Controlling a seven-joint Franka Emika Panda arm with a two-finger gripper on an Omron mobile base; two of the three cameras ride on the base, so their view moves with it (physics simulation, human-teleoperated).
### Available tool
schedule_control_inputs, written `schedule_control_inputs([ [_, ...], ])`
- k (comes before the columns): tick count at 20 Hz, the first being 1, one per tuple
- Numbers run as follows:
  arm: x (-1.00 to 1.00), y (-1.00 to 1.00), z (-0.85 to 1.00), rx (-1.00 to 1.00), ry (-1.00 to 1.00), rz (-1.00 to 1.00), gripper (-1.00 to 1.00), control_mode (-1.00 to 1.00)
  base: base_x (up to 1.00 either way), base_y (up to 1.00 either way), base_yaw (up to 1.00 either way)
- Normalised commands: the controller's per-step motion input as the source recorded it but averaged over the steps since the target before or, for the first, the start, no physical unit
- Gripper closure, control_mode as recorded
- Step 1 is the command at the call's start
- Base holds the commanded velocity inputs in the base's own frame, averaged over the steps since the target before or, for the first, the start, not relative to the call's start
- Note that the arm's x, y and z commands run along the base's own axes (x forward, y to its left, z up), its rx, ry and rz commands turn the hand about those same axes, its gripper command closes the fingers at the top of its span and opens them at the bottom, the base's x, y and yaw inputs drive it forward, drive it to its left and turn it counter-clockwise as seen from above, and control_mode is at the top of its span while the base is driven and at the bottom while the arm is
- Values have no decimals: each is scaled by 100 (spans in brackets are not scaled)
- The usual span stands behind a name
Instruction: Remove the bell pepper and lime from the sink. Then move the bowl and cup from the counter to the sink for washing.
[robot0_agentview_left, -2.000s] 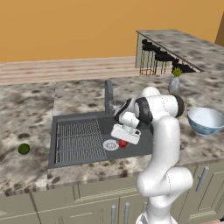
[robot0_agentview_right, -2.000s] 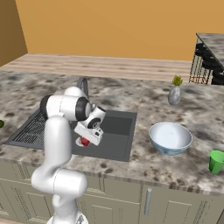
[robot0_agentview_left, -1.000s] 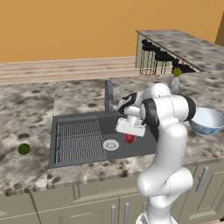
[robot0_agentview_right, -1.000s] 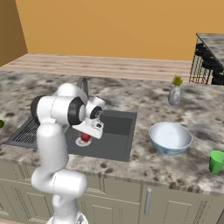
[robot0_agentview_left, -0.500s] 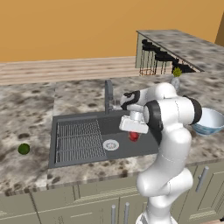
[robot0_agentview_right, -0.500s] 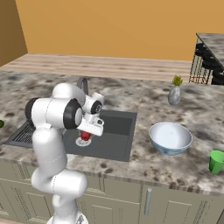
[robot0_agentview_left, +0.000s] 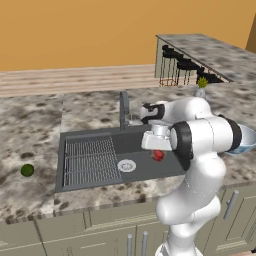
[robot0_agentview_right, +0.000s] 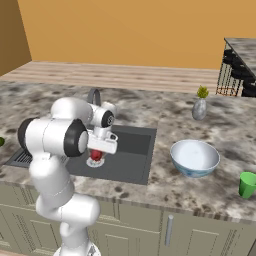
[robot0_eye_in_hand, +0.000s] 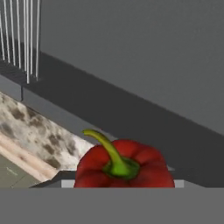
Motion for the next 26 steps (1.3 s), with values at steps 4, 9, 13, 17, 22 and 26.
schedule_control_inputs([
  [4,-29,0,46,5,0,10,100,-100,0,0,0],
  [9,-42,-1,38,4,-7,14,100,-100,0,0,0],
  [13,-47,0,27,1,-21,6,100,-100,0,0,0],
  [17,-49,0,18,2,-36,0,100,-100,0,0,0],
  [22,-41,2,24,4,-27,-2,100,-100,0,0,0],
  [26,-34,13,36,0,-3,-9,100,-100,0,0,0],
])
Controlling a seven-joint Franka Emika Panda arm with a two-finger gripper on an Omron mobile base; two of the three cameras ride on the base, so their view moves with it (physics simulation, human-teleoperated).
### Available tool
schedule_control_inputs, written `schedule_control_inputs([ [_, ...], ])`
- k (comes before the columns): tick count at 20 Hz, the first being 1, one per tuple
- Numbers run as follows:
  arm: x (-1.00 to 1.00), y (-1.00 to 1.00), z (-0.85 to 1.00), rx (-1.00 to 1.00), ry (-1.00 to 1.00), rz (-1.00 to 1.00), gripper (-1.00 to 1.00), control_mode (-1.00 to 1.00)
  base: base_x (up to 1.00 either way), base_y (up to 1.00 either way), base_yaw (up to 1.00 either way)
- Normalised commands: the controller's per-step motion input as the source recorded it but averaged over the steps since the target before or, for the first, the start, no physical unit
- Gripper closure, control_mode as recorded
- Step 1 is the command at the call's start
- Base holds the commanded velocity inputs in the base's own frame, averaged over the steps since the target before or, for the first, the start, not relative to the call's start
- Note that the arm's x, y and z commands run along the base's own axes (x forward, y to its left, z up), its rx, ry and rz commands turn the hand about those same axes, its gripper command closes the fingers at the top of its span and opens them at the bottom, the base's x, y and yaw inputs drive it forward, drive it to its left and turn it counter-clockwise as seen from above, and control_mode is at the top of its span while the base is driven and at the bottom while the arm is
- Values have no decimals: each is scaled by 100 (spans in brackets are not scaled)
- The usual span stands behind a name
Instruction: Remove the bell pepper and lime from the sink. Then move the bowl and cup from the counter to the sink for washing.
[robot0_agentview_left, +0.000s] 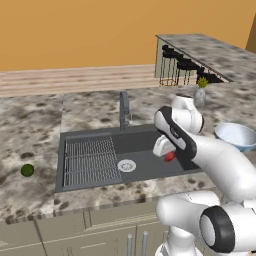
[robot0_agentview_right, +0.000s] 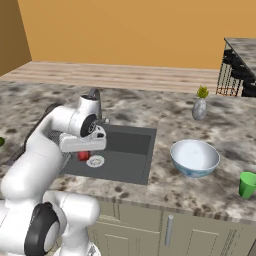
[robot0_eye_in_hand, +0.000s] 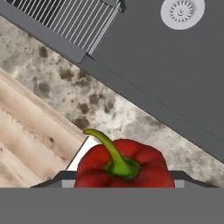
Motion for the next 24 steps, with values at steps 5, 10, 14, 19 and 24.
schedule_control_inputs([
  [5,-33,25,34,6,3,-15,100,-100,0,0,0],
  [10,-27,35,29,3,0,-12,100,-100,0,0,0],
  [14,-20,40,22,0,0,-8,100,-100,0,0,0],
  [19,-12,49,17,-1,0,-4,100,-100,0,0,0],
  [24,-3,57,4,-1,0,-2,100,-100,0,0,0],
])
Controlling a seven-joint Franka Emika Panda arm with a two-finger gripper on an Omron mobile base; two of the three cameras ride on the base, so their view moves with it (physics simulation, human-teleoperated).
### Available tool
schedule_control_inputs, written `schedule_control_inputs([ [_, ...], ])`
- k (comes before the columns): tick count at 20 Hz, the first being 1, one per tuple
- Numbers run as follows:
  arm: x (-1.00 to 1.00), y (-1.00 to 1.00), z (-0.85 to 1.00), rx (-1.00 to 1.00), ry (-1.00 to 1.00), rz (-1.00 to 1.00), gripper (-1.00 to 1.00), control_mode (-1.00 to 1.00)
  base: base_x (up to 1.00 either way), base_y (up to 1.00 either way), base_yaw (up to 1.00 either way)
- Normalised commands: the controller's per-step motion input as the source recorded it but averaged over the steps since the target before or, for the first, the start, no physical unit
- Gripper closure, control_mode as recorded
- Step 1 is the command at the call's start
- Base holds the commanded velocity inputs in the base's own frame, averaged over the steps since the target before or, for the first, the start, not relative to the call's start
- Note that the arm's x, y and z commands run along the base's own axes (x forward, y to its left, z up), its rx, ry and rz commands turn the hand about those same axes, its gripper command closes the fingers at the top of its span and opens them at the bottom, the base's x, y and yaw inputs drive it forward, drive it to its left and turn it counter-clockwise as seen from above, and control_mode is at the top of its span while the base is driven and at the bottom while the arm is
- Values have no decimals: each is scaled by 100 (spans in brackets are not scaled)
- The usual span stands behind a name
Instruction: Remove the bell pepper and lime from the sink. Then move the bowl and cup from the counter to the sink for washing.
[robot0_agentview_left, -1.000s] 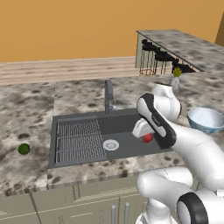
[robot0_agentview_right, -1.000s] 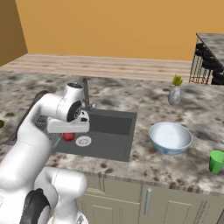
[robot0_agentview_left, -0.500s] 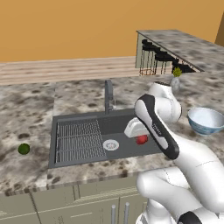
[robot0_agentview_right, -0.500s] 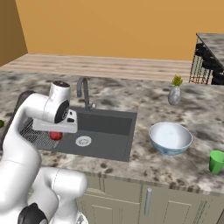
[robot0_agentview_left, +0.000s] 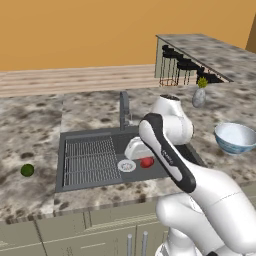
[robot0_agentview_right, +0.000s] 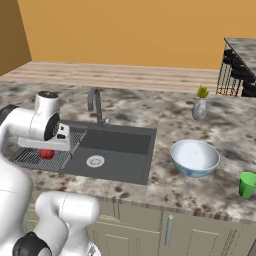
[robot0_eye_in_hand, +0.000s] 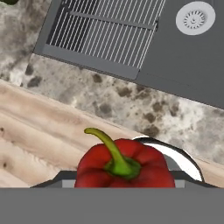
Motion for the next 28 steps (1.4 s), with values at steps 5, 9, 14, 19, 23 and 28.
schedule_control_inputs([
  [5,2,64,0,-2,0,-5,100,-100,0,0,0],
  [9,9,68,0,-3,-9,-9,100,-100,0,0,0],
  [14,13,68,-3,-3,-6,-8,100,-100,0,0,0],
  [19,21,66,-8,-1,0,-5,100,-100,0,0,0],
  [23,18,61,-12,0,0,-1,100,-100,0,0,0],
  [28,12,58,-11,0,2,0,100,-100,0,0,0],
])
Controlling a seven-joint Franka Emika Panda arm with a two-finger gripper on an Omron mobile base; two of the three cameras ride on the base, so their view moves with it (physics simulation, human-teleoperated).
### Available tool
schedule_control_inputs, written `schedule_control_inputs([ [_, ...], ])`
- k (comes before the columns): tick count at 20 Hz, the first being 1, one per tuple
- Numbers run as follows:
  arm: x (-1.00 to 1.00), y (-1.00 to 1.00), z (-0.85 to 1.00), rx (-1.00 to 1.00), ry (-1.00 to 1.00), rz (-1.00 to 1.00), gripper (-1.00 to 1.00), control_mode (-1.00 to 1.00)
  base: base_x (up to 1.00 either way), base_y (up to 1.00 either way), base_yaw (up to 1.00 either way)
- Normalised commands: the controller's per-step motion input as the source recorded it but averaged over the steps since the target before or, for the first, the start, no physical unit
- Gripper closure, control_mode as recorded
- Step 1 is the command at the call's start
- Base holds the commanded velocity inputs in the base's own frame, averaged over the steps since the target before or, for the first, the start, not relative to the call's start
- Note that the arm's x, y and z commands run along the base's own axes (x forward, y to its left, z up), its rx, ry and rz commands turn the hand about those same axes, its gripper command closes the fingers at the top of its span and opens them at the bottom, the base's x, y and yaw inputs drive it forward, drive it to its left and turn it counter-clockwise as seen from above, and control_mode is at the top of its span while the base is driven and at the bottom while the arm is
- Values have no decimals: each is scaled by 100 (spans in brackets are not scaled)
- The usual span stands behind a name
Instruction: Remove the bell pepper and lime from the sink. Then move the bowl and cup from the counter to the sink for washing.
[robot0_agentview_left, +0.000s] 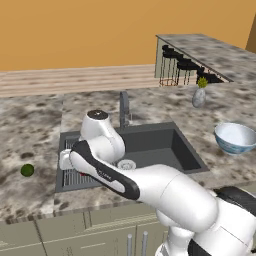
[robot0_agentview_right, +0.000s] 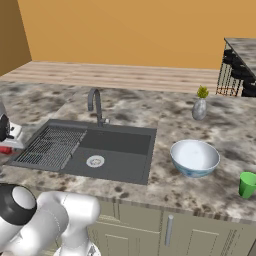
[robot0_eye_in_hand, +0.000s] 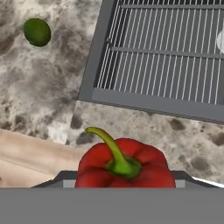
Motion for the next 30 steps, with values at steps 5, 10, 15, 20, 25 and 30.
schedule_control_inputs([
  [5,15,55,-12,0,11,0,100,-100,0,0,0],
  [10,22,54,-17,0,15,1,100,-100,0,0,0],
  [15,24,53,-20,-2,5,2,100,-100,0,0,0],
  [20,21,47,-20,-9,-3,0,100,-100,0,0,0],
  [25,28,44,-22,-9,-2,0,100,-100,0,0,0],
  [30,35,44,-19,-6,0,0,100,-100,0,0,0],
])
